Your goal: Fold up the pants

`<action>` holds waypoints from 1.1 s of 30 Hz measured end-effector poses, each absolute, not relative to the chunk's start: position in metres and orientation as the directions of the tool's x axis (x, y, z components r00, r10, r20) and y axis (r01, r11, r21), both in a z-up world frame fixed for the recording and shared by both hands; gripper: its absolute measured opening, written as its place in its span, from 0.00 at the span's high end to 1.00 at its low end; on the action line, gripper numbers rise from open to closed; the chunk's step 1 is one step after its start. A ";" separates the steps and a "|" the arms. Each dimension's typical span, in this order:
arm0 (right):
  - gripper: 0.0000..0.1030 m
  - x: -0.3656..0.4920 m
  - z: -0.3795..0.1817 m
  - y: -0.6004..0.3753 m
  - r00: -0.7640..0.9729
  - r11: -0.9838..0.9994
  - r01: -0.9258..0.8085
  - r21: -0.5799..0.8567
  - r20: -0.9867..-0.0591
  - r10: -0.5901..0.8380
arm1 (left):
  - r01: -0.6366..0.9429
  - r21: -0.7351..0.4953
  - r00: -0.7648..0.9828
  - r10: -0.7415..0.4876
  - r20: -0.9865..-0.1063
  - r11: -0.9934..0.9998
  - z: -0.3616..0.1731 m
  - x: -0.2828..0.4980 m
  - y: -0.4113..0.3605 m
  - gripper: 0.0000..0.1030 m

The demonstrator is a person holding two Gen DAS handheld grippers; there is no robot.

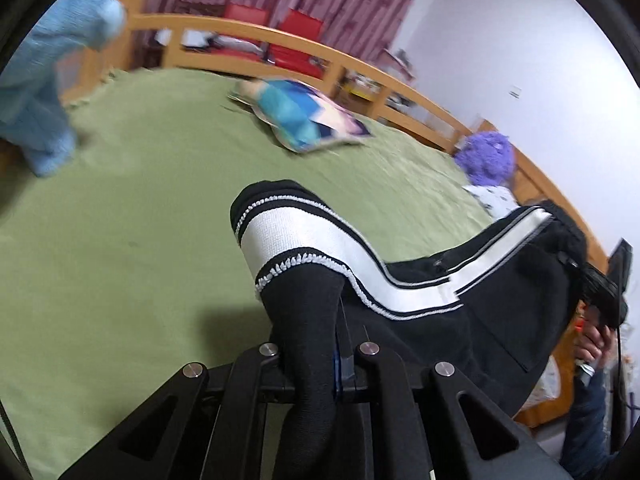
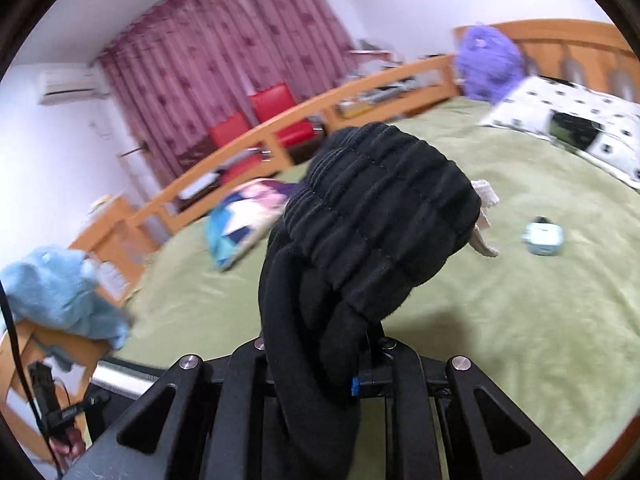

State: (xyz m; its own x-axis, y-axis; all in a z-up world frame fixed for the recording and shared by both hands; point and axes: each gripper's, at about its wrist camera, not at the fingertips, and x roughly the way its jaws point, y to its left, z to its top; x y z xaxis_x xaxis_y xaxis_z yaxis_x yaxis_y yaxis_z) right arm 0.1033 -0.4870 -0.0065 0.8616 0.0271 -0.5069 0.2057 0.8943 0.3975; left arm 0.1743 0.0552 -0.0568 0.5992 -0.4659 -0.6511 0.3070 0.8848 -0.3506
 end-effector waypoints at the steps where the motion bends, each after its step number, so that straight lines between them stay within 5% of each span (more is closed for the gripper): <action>1: 0.83 0.105 -0.009 -0.476 0.861 0.899 0.185 0.397 -0.507 0.047 | 0.277 -0.347 0.609 -0.443 -0.658 0.896 -0.056 0.176 0.072 0.91; 7: 0.73 0.139 -0.095 -0.438 0.716 0.906 0.198 0.374 -0.686 0.127 | 0.171 -0.291 0.543 -0.336 -0.769 0.941 -0.108 0.196 0.111 0.86; 10: 0.66 0.146 -0.148 -0.431 0.575 0.927 0.322 0.194 -0.818 -0.029 | 0.094 -0.210 0.537 -0.227 -0.812 0.973 -0.145 0.202 0.116 0.63; 15: 0.55 0.106 -0.170 -0.428 0.548 0.909 0.361 0.208 -0.836 -0.027 | 0.063 -0.257 0.500 -0.253 -0.828 0.964 -0.166 0.186 0.128 0.38; 33: 0.50 0.037 -0.131 -0.338 0.594 0.954 0.247 0.167 -0.804 -0.014 | 0.001 -0.295 0.503 -0.256 -0.826 0.955 -0.177 0.058 0.138 0.31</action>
State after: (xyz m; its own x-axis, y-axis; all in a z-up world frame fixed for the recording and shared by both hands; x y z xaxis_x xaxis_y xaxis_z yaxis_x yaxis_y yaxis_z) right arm 0.0367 -0.3375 -0.1307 0.5942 -0.0137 -0.8042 0.2475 0.9545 0.1666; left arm 0.0585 0.1382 -0.1767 0.5030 -0.2556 -0.8257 0.0008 0.9554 -0.2952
